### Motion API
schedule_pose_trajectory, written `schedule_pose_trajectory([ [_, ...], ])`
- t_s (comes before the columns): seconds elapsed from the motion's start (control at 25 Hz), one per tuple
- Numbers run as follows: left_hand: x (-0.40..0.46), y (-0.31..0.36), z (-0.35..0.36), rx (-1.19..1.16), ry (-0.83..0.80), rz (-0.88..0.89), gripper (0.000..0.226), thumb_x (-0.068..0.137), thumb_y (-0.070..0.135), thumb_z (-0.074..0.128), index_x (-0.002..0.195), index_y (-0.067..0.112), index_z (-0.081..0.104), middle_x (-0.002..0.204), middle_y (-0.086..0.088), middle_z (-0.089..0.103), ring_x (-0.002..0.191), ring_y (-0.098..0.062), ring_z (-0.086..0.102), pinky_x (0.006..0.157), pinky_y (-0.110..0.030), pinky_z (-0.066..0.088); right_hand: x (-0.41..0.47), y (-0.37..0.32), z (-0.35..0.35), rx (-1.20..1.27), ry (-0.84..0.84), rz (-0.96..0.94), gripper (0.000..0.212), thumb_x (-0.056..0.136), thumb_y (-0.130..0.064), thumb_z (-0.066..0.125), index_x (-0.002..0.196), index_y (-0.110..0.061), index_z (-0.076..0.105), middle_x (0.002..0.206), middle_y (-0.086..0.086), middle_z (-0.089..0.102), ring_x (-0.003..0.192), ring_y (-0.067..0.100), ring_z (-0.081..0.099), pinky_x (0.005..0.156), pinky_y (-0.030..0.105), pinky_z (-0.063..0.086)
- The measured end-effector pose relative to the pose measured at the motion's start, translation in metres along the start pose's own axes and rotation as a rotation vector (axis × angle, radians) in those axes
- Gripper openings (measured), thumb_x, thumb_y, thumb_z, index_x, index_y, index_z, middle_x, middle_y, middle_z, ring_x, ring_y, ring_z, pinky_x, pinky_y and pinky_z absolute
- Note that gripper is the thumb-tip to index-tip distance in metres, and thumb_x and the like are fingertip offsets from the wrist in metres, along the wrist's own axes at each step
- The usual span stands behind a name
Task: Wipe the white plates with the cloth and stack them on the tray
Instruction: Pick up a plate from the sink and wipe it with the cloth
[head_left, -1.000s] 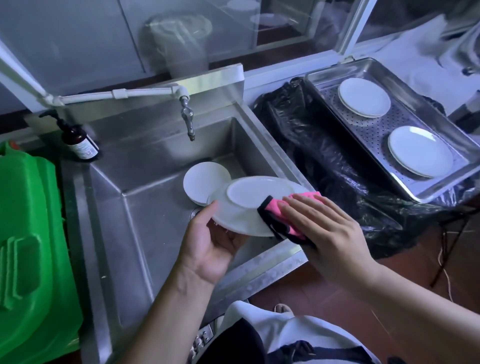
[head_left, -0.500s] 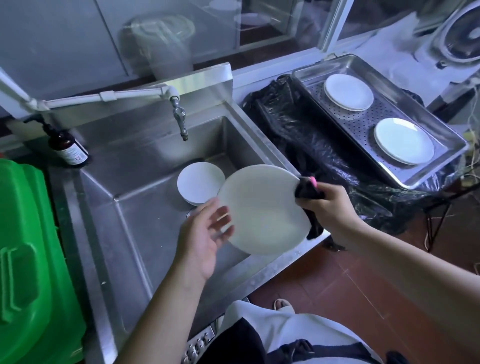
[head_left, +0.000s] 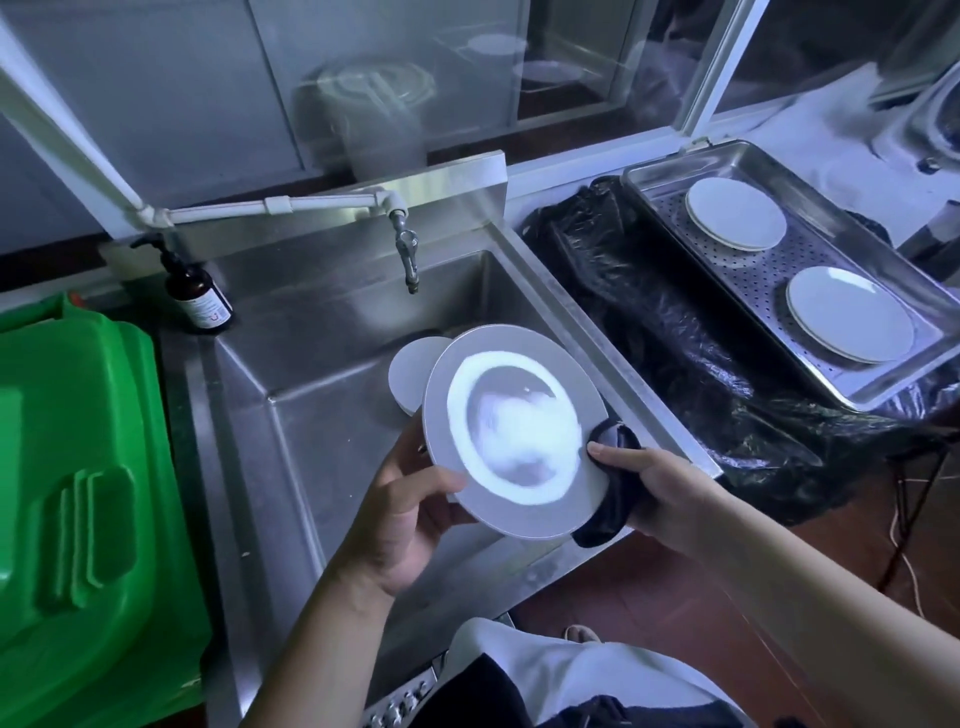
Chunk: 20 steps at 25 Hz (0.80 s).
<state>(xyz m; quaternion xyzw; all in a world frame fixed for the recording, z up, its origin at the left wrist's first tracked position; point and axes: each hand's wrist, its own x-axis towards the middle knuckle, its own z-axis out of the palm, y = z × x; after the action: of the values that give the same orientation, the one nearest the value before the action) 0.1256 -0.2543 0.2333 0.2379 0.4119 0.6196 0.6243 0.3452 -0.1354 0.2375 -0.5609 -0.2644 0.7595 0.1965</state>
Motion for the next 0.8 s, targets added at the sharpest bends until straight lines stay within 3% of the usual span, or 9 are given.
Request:
schedule_pose_trajectory([
  [0.12, -0.008, -0.005, -0.002, -0.006, 0.047, 0.035, 0.077, 0.06, 0.005, 0.064, 0.133, 0.032, 0.063, 0.12, -0.005, 0.069, 0.105, -0.024, 0.066, 0.074, -0.046, 0.059, -0.003, -0.004, 0.009, -0.284, 0.296, -0.242, 0.007, 0.09, -0.001, 0.065, 0.094, -0.005, 0.069, 0.085, 0.01, 0.071, 0.071, 0.025, 0.065, 0.058, 0.026, 0.05],
  [0.24, -0.013, -0.004, -0.004, 0.011, 0.07, 0.059, 0.077, 0.067, -0.003, 0.053, 0.135, 0.033, 0.061, 0.119, -0.005, 0.069, 0.104, -0.025, 0.064, 0.07, -0.043, 0.059, -0.005, -0.005, 0.019, -0.6, 0.445, -0.685, 0.022, 0.093, -0.005, 0.056, 0.072, -0.011, 0.06, 0.081, 0.007, 0.048, 0.06, 0.022, 0.044, 0.047, 0.02, 0.035],
  [0.28, -0.016, -0.002, -0.004, 0.025, 0.063, 0.078, 0.08, 0.068, -0.004, 0.051, 0.138, 0.033, 0.058, 0.121, -0.005, 0.068, 0.106, -0.026, 0.063, 0.073, -0.044, 0.057, -0.006, -0.002, 0.025, -0.692, 0.432, -0.76, 0.022, 0.092, -0.007, 0.057, 0.078, -0.02, 0.066, 0.084, 0.006, 0.049, 0.063, 0.021, 0.047, 0.048, 0.023, 0.037],
  [0.36, -0.021, 0.0, 0.0, 0.059, 0.036, 0.113, 0.085, 0.068, -0.005, 0.05, 0.143, 0.035, 0.053, 0.124, -0.006, 0.066, 0.107, -0.026, 0.062, 0.074, -0.045, 0.056, -0.006, 0.011, 0.036, -0.764, 0.435, -0.758, 0.031, 0.089, -0.01, 0.065, 0.106, -0.035, 0.074, 0.091, -0.003, 0.063, 0.079, 0.019, 0.059, 0.06, 0.032, 0.048],
  [0.44, -0.027, 0.003, 0.004, 0.098, 0.011, 0.115, 0.09, 0.066, -0.006, 0.05, 0.144, 0.038, 0.052, 0.124, -0.007, 0.066, 0.103, -0.022, 0.063, 0.063, -0.037, 0.056, -0.001, 0.024, 0.046, -0.608, 0.46, -0.687, 0.029, 0.086, -0.022, 0.073, 0.109, -0.04, 0.075, 0.083, -0.005, 0.068, 0.075, 0.018, 0.061, 0.067, 0.036, 0.051],
  [0.52, -0.033, 0.002, 0.007, 0.121, -0.02, 0.088, 0.092, 0.065, -0.007, 0.051, 0.144, 0.04, 0.052, 0.124, -0.009, 0.066, 0.099, -0.02, 0.061, 0.061, -0.031, 0.054, 0.003, 0.022, 0.06, -0.447, 0.435, -0.673, 0.011, 0.083, -0.034, 0.074, 0.091, -0.041, 0.077, 0.066, -0.004, 0.057, 0.061, 0.018, 0.052, 0.061, 0.037, 0.043],
  [0.6, -0.037, 0.001, 0.009, 0.125, -0.038, 0.059, 0.092, 0.067, -0.006, 0.051, 0.146, 0.04, 0.049, 0.127, -0.012, 0.065, 0.102, -0.022, 0.061, 0.065, -0.035, 0.055, 0.002, 0.011, 0.078, -0.374, 0.377, -0.714, 0.003, 0.084, -0.033, 0.074, 0.083, -0.035, 0.076, 0.06, -0.011, 0.049, 0.056, 0.012, 0.046, 0.061, 0.031, 0.038],
  [0.72, -0.041, 0.003, 0.011, 0.095, -0.037, 0.06, 0.088, 0.069, -0.007, 0.05, 0.143, 0.041, 0.053, 0.125, -0.01, 0.068, 0.104, -0.022, 0.064, 0.069, -0.04, 0.057, -0.018, -0.001, 0.113, -0.407, 0.095, -0.786, 0.012, 0.088, -0.01, 0.072, 0.087, -0.02, 0.078, 0.061, -0.013, 0.054, 0.052, 0.011, 0.047, 0.05, 0.023, 0.039],
  [0.8, -0.042, 0.007, 0.008, 0.081, -0.026, 0.085, 0.088, 0.07, -0.01, 0.047, 0.139, 0.043, 0.056, 0.12, -0.01, 0.068, 0.1, -0.022, 0.064, 0.07, -0.041, 0.058, -0.034, 0.005, 0.13, -0.55, -0.125, -0.838, 0.007, 0.086, -0.008, 0.072, 0.084, -0.013, 0.076, 0.077, 0.003, 0.062, 0.06, 0.025, 0.059, 0.052, 0.034, 0.049],
])
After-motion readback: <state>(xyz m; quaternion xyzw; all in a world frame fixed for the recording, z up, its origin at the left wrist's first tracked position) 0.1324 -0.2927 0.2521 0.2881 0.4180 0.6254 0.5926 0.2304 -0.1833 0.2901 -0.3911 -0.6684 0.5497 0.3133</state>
